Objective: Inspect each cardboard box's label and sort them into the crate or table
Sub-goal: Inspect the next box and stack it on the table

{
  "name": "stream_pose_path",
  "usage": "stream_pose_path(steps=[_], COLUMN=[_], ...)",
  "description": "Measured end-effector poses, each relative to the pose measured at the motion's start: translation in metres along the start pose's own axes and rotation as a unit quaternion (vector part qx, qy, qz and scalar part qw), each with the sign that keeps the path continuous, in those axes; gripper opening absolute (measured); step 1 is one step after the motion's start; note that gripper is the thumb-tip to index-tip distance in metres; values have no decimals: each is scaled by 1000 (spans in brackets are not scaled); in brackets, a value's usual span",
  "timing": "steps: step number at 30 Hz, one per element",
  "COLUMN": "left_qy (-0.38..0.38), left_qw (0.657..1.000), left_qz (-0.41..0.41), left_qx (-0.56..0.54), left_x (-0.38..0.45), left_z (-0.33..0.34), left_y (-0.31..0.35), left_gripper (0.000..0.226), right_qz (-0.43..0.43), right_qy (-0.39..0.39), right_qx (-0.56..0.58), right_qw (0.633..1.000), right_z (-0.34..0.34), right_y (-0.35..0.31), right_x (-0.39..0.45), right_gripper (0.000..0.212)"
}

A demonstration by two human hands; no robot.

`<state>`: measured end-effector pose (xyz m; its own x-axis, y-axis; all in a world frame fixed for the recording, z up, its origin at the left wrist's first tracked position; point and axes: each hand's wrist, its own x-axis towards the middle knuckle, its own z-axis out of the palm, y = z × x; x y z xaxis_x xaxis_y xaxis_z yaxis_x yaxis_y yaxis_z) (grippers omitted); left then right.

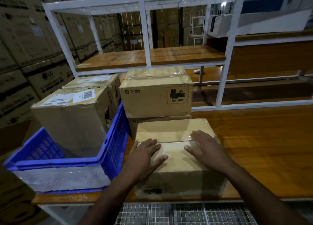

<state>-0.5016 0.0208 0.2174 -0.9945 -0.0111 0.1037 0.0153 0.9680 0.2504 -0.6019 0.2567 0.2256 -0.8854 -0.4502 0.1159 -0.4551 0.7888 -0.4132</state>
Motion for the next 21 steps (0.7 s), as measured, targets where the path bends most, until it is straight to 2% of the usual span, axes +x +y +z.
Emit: stream_pose_path(steps=[4,7,14,17,19,21], left_qy=[-17,-27,49,102,100,96], left_qw=[1000,999,998,986,979,972], left_qz=[-6,-15,-45,-120,-160,-190], left_qx=[7,31,1,-47,-82,-104], left_x=[8,19,26,28,29,28], left_z=[2,4,11,18,20,20], left_y=[-2,-2,-2,-12,-17,-16], left_gripper=[105,93,68,68,76,85], right_qz=[-20,-20,-4,83,146,168], right_qy=[-23,-16,14,78,90,93], right_qx=[-81,-101,-91,-38,-2,4], right_qw=[996,995,996,993,985,981], right_z=[14,17,22,23,24,25], right_y=[3,2,5,11,12,11], right_x=[12,17,21,22,25,26], right_gripper=[65,65,57,58,67,72])
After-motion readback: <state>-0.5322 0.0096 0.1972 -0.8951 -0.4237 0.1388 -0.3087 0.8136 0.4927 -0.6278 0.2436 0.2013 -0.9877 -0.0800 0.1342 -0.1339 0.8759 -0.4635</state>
